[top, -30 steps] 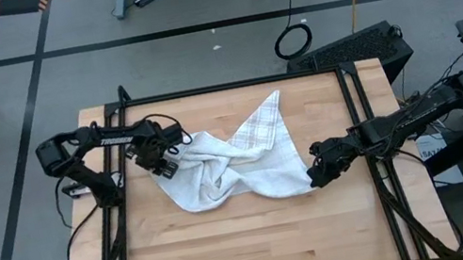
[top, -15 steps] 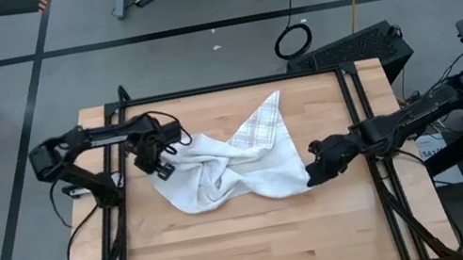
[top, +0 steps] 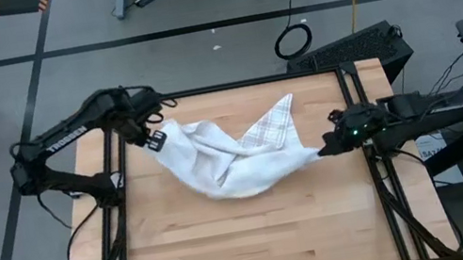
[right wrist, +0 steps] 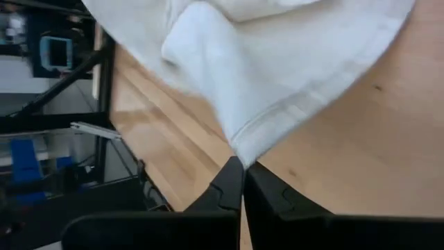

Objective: Roll towel
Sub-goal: Roll the towel

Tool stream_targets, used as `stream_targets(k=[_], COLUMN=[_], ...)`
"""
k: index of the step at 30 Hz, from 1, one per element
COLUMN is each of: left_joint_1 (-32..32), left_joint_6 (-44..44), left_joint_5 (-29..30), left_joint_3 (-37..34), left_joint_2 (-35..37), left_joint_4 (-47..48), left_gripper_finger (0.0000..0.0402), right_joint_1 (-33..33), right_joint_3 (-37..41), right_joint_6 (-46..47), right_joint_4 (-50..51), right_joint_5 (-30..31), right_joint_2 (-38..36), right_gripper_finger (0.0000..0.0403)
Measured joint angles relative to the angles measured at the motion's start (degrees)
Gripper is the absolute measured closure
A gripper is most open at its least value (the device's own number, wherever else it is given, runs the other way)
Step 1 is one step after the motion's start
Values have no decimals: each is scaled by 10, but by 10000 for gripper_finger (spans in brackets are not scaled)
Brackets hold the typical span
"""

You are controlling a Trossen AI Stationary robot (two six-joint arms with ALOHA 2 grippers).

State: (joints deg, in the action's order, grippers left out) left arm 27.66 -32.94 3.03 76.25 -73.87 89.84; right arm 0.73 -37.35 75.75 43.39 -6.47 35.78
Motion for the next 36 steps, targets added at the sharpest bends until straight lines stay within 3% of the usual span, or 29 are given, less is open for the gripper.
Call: stream_targets(k=[4, 8, 11, 13, 17, 21, 24, 29, 32, 36], left_joint_1=[-24, -64, -99, -115, -129, -138, -152, -183, -205, -218], left_joint_6=[-27, -29, -43, -43, -39, 45, 107, 113, 98, 94], left_joint_5=[-58, -209, -268, -263, -171, -129, -151, -272, -279, -271], left_joint_3=[0, 9, 37, 59, 67, 67, 67, 66, 66, 66], left_joint_2=[2, 9, 23, 28, 19, -40, -105, -207, -258, -325], left_joint_4=[1, -13, -87, -161, -276, -332, -394, -552, -633, -675], left_gripper_finger=[397, 397, 397, 397, 397, 397, 397, 392, 391, 390], right_joint_1=[6, 24, 34, 35, 34, 33, 34, 35, 35, 37], right_joint_3=[-11, -14, -14, -14, -15, -15, -15, -14, -14, -14], right_joint_6=[1, 27, 47, 54, 57, 10, 0, 1, 0, -18], right_joint_4=[26, 15, -41, -85, -99, -93, -94, -130, -180, -216], right_joint_5=[-9, -31, -28, -25, 9, 24, 23, 19, 22, 24], right_joint_2=[-10, -7, -7, -2, 27, 87, 139, 219, 261, 319], right_gripper_finger=[403, 403, 403, 403, 403, 403, 403, 403, 403, 403])
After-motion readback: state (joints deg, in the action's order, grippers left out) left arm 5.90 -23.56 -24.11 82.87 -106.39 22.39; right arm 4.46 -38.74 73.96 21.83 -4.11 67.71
